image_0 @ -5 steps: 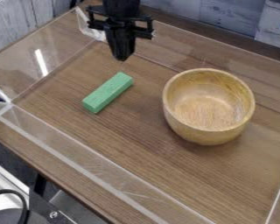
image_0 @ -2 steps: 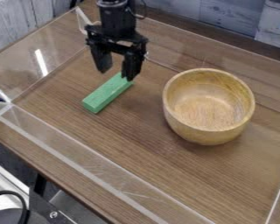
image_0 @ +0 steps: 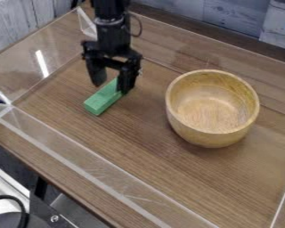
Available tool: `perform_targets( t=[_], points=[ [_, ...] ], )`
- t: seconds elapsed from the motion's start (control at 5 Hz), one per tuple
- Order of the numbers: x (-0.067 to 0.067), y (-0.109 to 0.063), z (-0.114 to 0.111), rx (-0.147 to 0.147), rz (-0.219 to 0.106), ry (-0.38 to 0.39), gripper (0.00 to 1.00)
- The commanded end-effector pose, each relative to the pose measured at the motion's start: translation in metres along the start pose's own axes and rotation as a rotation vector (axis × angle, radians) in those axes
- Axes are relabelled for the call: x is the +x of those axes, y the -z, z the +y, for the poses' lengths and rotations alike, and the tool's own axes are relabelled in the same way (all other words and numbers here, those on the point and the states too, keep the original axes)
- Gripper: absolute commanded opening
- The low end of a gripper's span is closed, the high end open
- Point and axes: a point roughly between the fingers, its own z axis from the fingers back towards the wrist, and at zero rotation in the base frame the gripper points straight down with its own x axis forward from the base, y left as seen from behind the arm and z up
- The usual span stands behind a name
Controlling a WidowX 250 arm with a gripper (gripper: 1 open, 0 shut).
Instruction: Put the green block in the brown bowl
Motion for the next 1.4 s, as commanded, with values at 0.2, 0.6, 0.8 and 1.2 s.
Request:
perform_targets(
  t=[0.2, 0.6, 0.8, 1.2],
  points=[
    [0.005, 0.005, 0.011, 0.02, -0.015, -0.033, 0.0],
    [0.005, -0.002, 0.008, 0.012, -0.025, -0.032, 0.0],
    [0.005, -0.009, 0.005, 0.006, -0.034, -0.028, 0.0],
    [0.005, -0.022, 0.0, -0.005, -0.05, -0.021, 0.0]
  ],
)
